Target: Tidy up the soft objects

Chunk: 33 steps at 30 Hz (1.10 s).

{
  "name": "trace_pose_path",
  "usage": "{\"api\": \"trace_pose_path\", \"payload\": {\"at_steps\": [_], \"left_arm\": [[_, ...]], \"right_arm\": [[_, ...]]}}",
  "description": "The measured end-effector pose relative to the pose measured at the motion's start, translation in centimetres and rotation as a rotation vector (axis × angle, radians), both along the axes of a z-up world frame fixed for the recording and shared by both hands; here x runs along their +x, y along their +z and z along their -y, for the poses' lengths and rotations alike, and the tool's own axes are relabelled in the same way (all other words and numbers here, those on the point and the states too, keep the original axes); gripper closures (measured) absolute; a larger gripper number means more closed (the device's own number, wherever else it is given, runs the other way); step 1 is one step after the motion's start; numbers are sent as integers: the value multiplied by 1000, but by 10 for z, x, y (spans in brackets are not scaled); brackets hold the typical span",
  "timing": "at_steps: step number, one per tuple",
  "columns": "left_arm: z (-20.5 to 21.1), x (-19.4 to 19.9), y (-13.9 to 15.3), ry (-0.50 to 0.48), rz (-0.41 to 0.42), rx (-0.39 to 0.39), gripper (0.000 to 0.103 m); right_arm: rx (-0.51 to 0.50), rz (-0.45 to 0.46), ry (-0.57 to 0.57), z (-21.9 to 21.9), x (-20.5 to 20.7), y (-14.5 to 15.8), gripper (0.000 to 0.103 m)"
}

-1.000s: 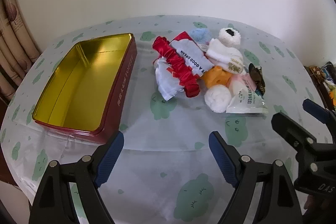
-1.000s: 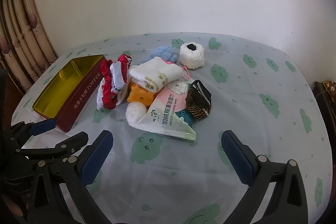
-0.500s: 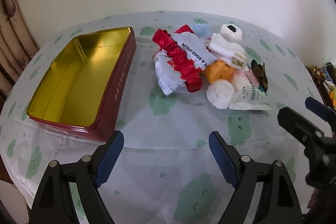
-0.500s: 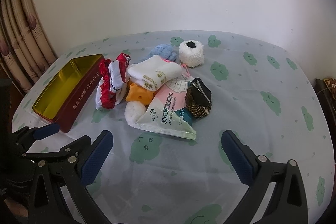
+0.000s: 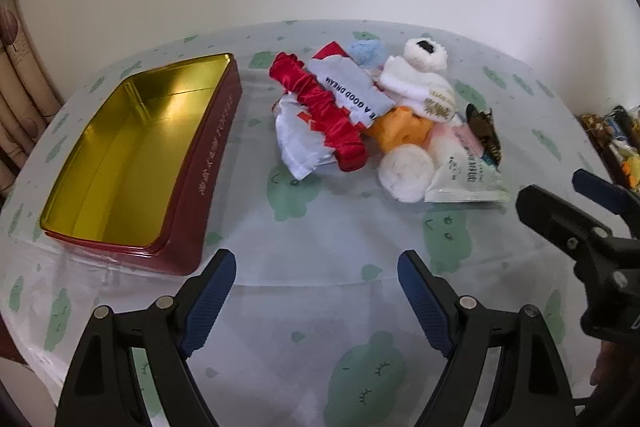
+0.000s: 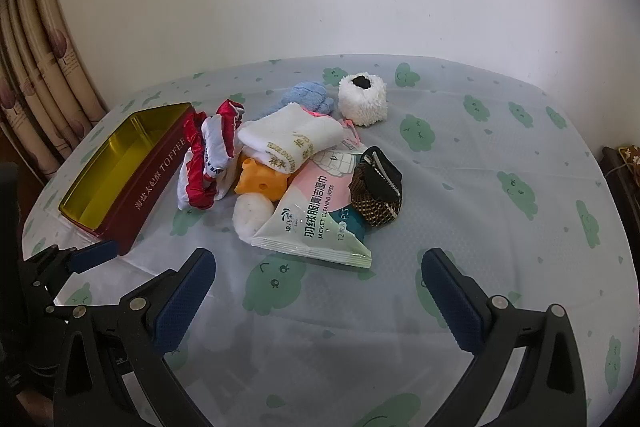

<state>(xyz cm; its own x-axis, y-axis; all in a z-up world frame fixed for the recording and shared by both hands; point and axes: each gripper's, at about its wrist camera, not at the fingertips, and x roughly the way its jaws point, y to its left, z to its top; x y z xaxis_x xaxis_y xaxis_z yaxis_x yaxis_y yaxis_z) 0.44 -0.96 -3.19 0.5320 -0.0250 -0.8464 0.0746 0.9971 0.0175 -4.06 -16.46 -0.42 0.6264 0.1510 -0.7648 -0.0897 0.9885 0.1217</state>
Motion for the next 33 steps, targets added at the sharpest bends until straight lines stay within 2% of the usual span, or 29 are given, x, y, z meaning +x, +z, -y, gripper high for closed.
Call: {"api": "trace_pose_path", "payload": {"at_steps": [33], "left_arm": [[1, 5, -9, -11, -38, 19, 17]], "right_arm": [[-14, -6, -24, 9, 6, -6, 1]]}}
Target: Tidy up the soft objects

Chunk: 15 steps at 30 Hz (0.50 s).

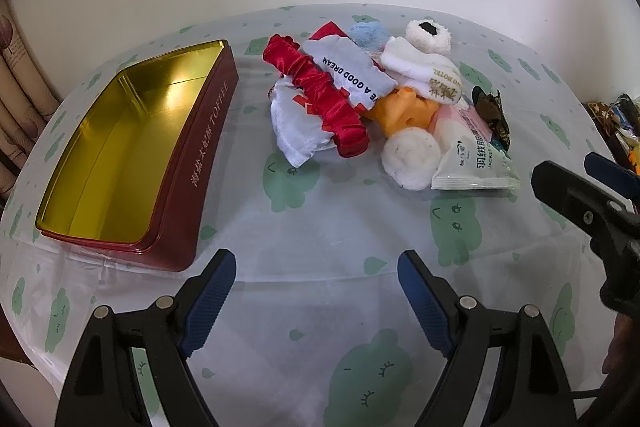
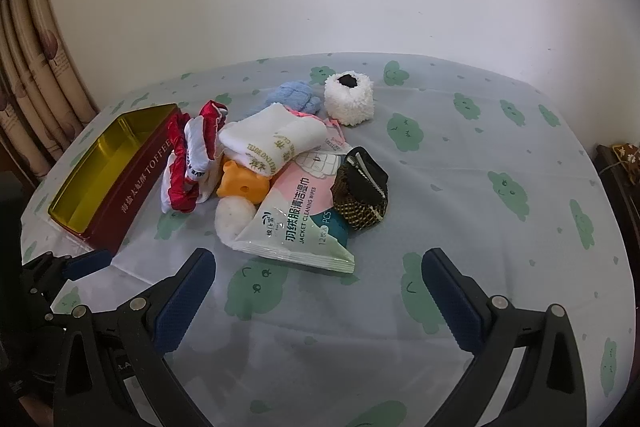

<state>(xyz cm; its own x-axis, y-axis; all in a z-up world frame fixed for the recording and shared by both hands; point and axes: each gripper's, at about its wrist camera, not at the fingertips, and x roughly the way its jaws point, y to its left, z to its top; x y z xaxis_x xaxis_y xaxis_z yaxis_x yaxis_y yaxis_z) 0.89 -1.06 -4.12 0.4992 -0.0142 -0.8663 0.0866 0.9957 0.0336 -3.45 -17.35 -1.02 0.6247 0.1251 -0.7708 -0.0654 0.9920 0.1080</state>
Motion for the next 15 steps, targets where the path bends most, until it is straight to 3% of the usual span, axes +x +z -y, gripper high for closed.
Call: {"api": "trace_pose_path", "payload": {"at_steps": [15], "left_arm": [[0, 1, -5, -1, -13, 14, 17]], "right_arm": [[-19, -11, 14, 0, 7, -4, 6]]}}
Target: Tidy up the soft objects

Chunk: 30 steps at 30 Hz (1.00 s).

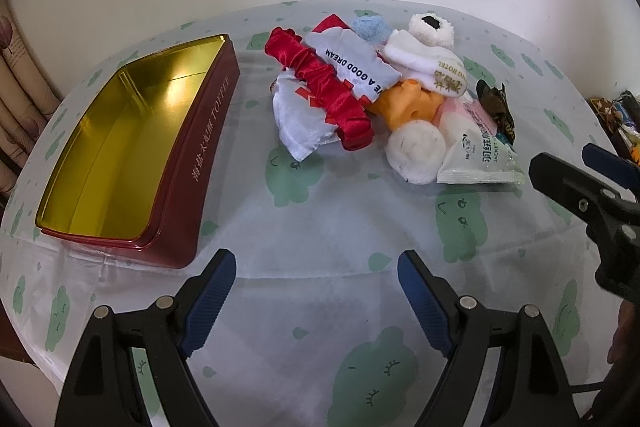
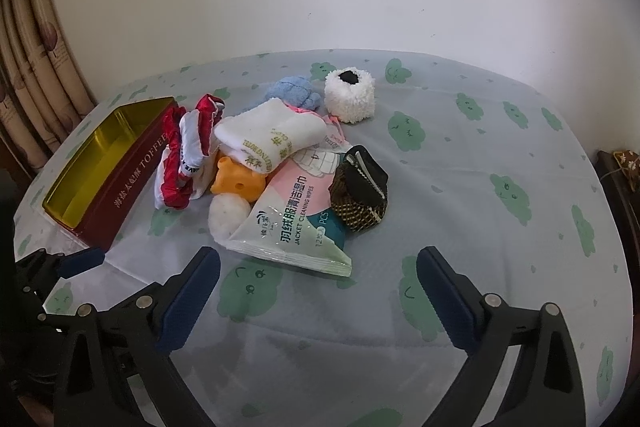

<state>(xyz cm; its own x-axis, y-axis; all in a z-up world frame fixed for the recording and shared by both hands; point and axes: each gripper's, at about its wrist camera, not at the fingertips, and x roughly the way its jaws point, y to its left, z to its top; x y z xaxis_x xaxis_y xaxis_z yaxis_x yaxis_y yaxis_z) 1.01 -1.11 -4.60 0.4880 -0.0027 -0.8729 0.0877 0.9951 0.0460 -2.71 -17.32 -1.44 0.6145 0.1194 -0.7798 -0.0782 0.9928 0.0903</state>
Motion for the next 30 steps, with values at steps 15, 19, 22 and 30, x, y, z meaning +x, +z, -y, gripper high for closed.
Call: {"api": "trace_pose_path", "payload": {"at_steps": [15, 19, 22, 30], "left_arm": [[2, 2, -5, -13, -11, 15, 17], [2, 3, -5, -15, -13, 10, 17], [1, 5, -4, -14, -9, 6, 17], [-5, 16, -1, 1, -6, 12, 17]], "right_arm": [[-43, -15, 20, 7, 18, -9, 19], [-49, -22, 16, 12, 29, -13, 23], [-60, -14, 2, 17, 39, -14, 27], [-74, -30, 10, 18, 68, -30, 31]]}}
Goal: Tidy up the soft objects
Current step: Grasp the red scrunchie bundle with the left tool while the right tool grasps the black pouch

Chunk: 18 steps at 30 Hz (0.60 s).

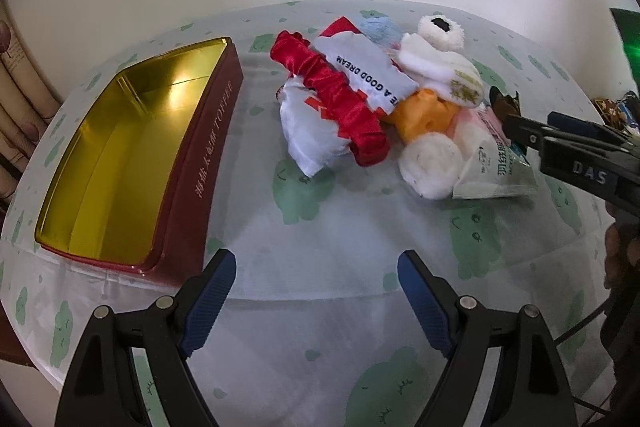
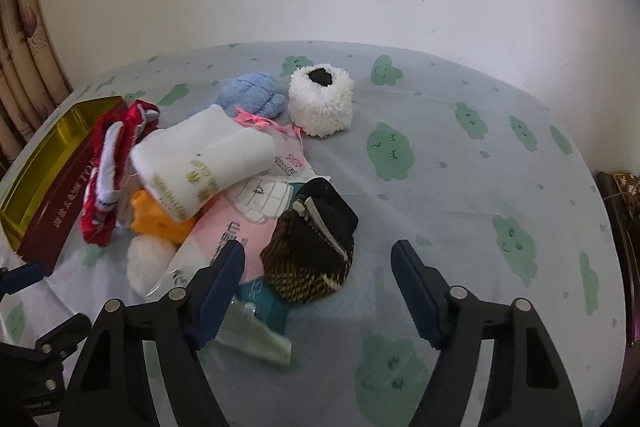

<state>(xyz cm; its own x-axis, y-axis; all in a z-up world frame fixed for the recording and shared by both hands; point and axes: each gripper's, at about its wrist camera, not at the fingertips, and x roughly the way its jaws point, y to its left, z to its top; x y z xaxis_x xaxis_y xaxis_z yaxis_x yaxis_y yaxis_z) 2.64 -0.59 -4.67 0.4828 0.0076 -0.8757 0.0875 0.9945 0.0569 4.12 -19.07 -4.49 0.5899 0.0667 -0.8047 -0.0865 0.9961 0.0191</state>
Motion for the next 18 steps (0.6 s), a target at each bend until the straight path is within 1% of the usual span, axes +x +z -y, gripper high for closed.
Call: {"api": "trace_pose_path", "payload": {"at_steps": [2, 5, 6, 11, 12, 14, 16, 18], "left_arm": [[-1, 2, 0, -3, -3, 1, 17], [0, 6, 1, -12, 1, 7, 17], [-1, 8, 2, -14, 0, 6, 17], [-4, 18, 5, -15, -4, -4, 17], [-6, 20, 6, -11, -5, -5, 17], [-8, 23, 9, -5, 2, 0, 17], [-9, 26, 12, -6, 4, 5, 17], [-9, 28, 14, -8, 3, 2, 17]], "right_arm": [[1, 3, -2, 0, 5, -4, 35], [33, 4, -12, 6, 11, -7, 39], [46, 2, -14, 8, 12, -8, 43], [120, -5, -7, 19, 16, -14, 53], [138, -5, -4, 21, 17, -15, 57], [149, -1, 5, 20, 16, -15, 61], [147, 9, 9, 21, 16, -14, 63], [160, 14, 8, 23, 16, -15, 70]]}}
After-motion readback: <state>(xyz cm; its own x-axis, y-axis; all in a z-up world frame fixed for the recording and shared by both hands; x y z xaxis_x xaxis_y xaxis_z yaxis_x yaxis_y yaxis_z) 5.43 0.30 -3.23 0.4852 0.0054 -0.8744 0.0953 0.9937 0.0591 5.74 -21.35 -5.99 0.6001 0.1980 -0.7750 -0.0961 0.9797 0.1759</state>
